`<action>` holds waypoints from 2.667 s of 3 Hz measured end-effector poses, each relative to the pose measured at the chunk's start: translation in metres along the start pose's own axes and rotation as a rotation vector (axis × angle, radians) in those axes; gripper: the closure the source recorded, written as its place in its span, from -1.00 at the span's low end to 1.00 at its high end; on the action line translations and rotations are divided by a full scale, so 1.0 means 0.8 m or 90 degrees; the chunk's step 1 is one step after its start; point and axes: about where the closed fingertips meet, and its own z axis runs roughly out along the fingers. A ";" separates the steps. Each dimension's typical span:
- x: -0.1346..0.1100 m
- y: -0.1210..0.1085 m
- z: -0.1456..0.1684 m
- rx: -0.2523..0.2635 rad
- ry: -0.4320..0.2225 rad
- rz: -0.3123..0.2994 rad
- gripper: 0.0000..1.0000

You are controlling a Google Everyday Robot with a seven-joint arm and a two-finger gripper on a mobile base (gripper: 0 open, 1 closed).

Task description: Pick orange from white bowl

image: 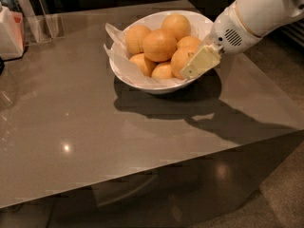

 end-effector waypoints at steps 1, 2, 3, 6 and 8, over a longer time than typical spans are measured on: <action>0.021 -0.020 0.005 0.033 0.009 0.048 -0.48; 0.027 -0.030 0.015 0.043 0.017 0.072 -0.68; 0.025 -0.028 0.017 0.044 0.017 0.072 -0.66; 0.003 -0.028 0.036 0.045 -0.005 0.045 0.65; -0.018 -0.006 -0.036 0.039 -0.080 0.002 1.00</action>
Offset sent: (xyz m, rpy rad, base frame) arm 0.0442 -0.0443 -0.0516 -0.0160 0.0688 -0.2620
